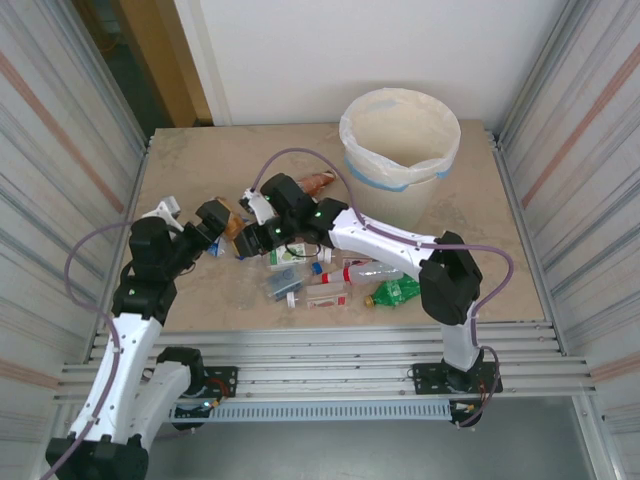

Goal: Put the plastic bottles in the bin

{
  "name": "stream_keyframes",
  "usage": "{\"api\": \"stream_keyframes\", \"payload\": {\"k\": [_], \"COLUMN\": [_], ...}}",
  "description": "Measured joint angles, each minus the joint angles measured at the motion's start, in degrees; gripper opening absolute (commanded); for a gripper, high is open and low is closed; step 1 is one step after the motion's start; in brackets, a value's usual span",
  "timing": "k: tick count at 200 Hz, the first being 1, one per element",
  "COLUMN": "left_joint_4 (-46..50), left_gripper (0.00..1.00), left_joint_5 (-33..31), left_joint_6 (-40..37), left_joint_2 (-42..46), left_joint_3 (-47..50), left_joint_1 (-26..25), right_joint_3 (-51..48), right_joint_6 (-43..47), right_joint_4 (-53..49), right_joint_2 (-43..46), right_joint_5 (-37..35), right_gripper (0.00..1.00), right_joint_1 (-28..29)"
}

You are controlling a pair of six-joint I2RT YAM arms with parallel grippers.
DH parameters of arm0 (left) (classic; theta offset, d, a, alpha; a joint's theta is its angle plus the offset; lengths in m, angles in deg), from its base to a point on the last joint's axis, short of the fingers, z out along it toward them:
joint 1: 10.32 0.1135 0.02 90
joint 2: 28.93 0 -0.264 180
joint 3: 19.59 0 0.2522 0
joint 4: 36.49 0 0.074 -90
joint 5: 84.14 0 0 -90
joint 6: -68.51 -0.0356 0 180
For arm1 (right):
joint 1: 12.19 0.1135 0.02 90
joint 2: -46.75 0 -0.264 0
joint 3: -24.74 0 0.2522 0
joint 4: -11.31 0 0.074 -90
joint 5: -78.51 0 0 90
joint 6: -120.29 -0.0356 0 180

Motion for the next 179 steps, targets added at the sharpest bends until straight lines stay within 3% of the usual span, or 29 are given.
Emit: {"api": "stream_keyframes", "payload": {"k": [46, 118, 144, 179], "left_joint_4": [-0.37, 0.48, 0.48, 0.24], "left_gripper": [0.99, 0.99, 0.99, 0.99], "left_joint_5": [-0.35, -5.44, -5.46, -5.42], "left_joint_6": [-5.42, -9.62, -10.36, -11.37], "left_joint_2": [7.32, 10.6, 8.59, 7.13], "left_joint_3": [1.05, 3.04, 3.13, 3.43], "left_joint_1": [0.0, 0.0, 0.0, 0.0], "right_joint_3": [0.96, 16.92, 22.03, 26.73], "right_joint_6": [2.51, 13.57, 16.68, 19.15], "right_joint_4": [-6.88, -21.81, -27.08, -34.16], "right_joint_2": [3.15, 11.76, 14.34, 14.53], "right_joint_5": [-5.2, -18.36, -23.26, -23.85], "right_gripper": [0.0, 0.0, 0.0, 0.0], "right_joint_1": [-3.72, -8.39, -12.57, -21.64]}}
